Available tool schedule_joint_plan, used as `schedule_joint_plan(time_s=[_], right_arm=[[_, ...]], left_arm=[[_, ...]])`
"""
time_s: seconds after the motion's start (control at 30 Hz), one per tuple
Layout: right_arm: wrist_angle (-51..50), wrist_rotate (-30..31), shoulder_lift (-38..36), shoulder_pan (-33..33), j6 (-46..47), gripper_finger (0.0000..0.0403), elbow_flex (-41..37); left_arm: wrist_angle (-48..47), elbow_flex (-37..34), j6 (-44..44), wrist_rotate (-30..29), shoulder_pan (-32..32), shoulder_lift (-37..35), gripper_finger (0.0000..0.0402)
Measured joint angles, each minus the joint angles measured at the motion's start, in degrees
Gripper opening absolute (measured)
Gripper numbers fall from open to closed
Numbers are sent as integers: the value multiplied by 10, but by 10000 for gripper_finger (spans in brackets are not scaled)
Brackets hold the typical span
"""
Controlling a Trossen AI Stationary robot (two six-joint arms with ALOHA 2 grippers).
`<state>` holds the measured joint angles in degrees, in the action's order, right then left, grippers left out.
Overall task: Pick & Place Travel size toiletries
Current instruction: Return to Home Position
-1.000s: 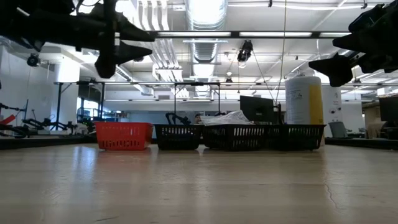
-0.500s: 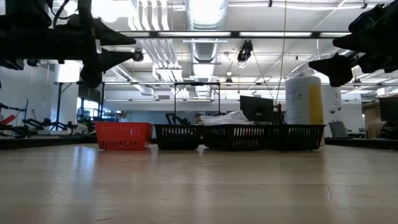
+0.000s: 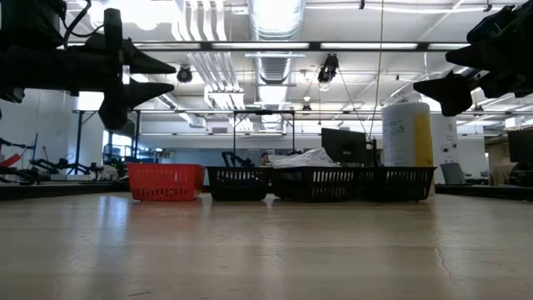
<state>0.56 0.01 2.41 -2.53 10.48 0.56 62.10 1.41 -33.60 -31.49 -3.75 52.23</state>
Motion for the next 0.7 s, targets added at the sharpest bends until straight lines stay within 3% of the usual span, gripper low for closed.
schedule_joint_plan(time_s=[0.37,0.7], right_arm=[[0,0,0,0,0,363,0],[0,0,0,0,0,363,0]], left_arm=[[41,0,1,2,0,0,165],[86,0,20,54,0,0,165]])
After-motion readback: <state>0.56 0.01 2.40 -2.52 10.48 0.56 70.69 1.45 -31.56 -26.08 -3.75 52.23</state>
